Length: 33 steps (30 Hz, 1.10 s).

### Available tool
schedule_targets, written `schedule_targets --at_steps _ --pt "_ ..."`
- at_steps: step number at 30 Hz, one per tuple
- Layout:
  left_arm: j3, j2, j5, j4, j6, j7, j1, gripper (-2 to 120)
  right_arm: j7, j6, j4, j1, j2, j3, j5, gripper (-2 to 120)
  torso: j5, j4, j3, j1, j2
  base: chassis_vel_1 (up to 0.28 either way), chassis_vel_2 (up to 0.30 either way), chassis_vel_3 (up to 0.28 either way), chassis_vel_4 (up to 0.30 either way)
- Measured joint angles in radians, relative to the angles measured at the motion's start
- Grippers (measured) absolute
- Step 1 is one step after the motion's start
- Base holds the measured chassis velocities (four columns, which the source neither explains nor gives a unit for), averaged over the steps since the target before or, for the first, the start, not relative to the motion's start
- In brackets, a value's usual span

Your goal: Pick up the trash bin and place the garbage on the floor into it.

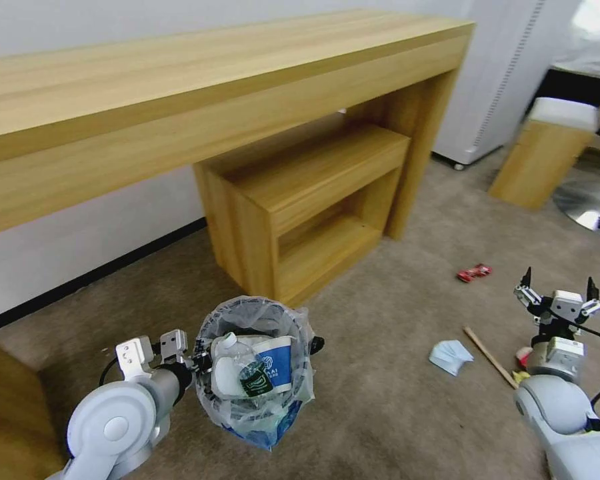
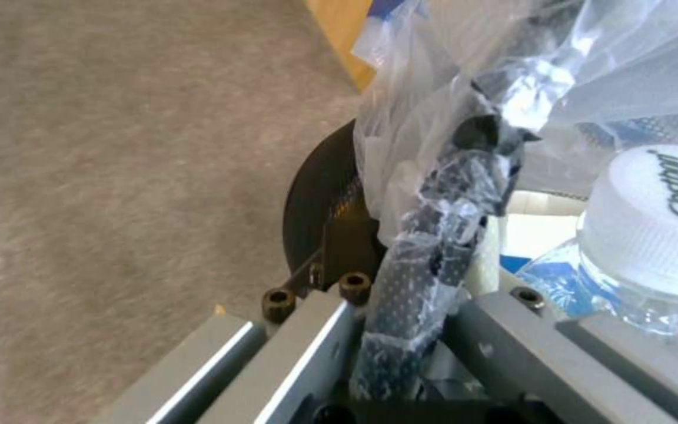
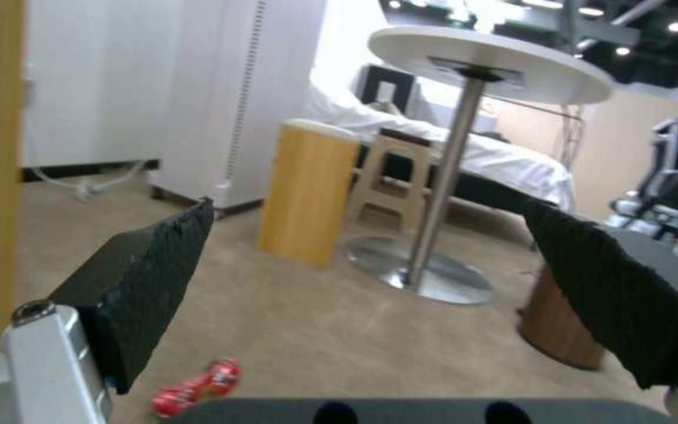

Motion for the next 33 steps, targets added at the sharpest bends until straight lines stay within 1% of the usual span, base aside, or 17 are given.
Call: schedule_targets --at_steps 5,7,8,10,14,23,26,33 --pt "0.001 -0.003 0.004 0.005 -0.002 0.001 -0.002 0 -0.012 0.031 -0.017 0.009 0.008 -0.003 -0.015 100 0.0001 0.0003 0.0 0.0 0.0 -0.086 -0.094 -0.087 -0.105" --pt "0.001 -0.005 0.005 0.007 -0.002 0.003 -0.003 0 -0.026 0.063 -0.03 0.018 0.014 -0.004 -0.033 100 0.0 0.0002 0.0 0.0 0.0 -0.09 -0.09 -0.092 -0.097" --pt "0.001 -0.005 0.005 0.007 -0.002 0.003 -0.003 0 -0.026 0.063 -0.03 0.018 0.014 -0.004 -0.033 100 0.0 0.0002 0.0 0.0 0.0 -0.09 -0.096 -0.092 -0.101" --pt "0.001 -0.007 0.005 0.009 -0.003 0.004 -0.004 0 -0.048 0.106 -0.045 0.027 0.018 -0.007 -0.053 100 0.0 0.0001 0.0 0.0 0.0 -0.083 -0.072 -0.096 -0.095" --pt "0.001 -0.009 0.006 0.011 -0.003 0.005 -0.005 0 -0.062 0.132 -0.053 0.035 0.021 -0.011 -0.072 100 0.0 0.0002 0.0 0.0 0.0 -0.086 -0.079 -0.074 -0.064" --pt "-0.001 -0.013 0.009 0.013 -0.003 0.01 -0.002 0 -0.066 0.149 -0.058 0.04 0.026 -0.024 -0.086 100 0.0001 -0.0001 0.0 0.0 0.0 -0.05 -0.068 -0.056 -0.059" --pt "-0.002 -0.014 0.013 0.015 -0.003 0.012 0.0 0 -0.067 0.154 -0.06 0.034 0.031 -0.027 -0.092 100 0.0001 0.0005 0.0 0.0 0.0 0.0 0.0 0.0 0.0" --pt "0.0 -0.015 0.015 0.017 -0.003 0.012 -0.002 0 -0.067 0.159 -0.06 0.029 0.035 -0.027 -0.098 100 0.0001 0.0003 0.0 0.0 0.0 0.0 0.0 0.0 0.0"
